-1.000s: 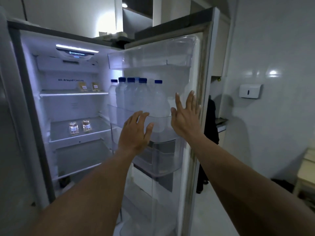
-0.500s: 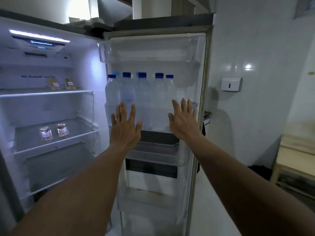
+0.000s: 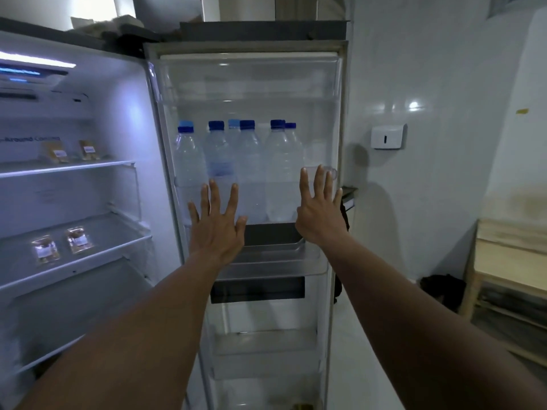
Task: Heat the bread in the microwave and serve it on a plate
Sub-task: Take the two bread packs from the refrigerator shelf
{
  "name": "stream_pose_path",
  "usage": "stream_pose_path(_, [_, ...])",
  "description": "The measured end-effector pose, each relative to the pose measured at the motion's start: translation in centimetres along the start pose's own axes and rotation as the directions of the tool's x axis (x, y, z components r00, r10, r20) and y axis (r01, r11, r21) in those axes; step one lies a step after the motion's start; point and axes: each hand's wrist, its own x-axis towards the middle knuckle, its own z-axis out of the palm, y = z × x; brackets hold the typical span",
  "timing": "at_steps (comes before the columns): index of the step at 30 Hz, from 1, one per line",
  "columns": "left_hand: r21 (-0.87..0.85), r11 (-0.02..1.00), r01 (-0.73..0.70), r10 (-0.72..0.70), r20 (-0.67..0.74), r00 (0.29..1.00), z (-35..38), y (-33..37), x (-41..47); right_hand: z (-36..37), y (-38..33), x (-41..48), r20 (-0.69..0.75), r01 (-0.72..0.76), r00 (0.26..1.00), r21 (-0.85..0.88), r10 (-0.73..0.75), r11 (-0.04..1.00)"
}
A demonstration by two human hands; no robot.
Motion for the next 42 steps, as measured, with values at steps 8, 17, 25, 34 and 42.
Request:
stream_pose_path(8, [0.067, 0.991, 0.116, -0.115, -0.019, 0.993, 2.1, 3.8, 1.8, 0.5, 3.8, 3.2, 0.108, 0.077, 0.991, 0.033, -0.08, 0.996])
stream_pose_path(17, [0.081, 0.975, 0.207, -0.208, -0.006, 0.978, 3.3, 7.2, 3.7, 2.2, 6.8, 5.5, 0.082, 0.117, 0.989, 0.09, -0.125, 0.989])
stream_pose_path(25, [0.139, 0.957, 0.255, -0.253, -0.03, 0.967, 5.0, 8.8, 5.3, 3.6, 8.6, 7.9, 0.093, 0.134, 0.985, 0.109, -0.144, 0.985])
stream_pose_path(34, [0.192, 0.938, 0.29, -0.286, -0.049, 0.957, 6.6, 10.2, 6.9, 4.7, 10.2, 10.3, 0.173, 0.142, 0.97, 0.184, -0.174, 0.973])
stream_pose_path(42, [0.212, 0.937, 0.279, -0.272, -0.063, 0.96, 6.9, 10.3, 7.8, 4.8, 11.8, 12.6, 0.25, 0.144, 0.949, 0.202, -0.193, 0.969])
